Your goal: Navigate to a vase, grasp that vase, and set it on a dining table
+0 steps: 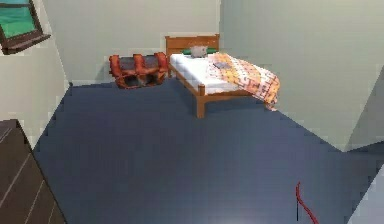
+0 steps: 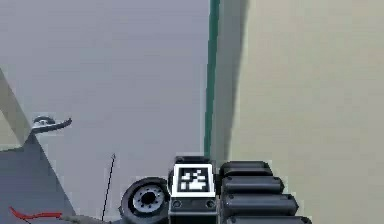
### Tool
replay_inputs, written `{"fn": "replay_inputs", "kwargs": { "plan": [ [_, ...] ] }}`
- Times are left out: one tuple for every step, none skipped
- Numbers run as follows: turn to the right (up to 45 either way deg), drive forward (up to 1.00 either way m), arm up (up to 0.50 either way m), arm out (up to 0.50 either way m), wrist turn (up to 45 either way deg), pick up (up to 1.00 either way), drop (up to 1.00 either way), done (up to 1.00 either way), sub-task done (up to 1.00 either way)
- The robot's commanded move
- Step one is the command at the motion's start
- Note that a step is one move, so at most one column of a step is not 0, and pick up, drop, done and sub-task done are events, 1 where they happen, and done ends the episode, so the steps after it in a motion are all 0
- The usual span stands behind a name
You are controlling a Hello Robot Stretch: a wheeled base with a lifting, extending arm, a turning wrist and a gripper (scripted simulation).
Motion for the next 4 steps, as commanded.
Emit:
{"fn": "replay_inputs", "kwargs": {
  "plan": [
    [18.0, 0.00, 0.00, 0.00, 0.0, 0.00, 0.00, 0.00, 0.00],
    [0.0, 1.00, 0.00, 0.00, 0.0, 0.00, 0.00, 0.00, 0.00],
    [27.0, 0.00, 0.00, 0.00, 0.0, 0.00, 0.00, 0.00, 0.00],
    [0.0, 0.05, 0.00, 0.00, 0.0, 0.00, 0.00, 0.00, 0.00]
  ]
}}
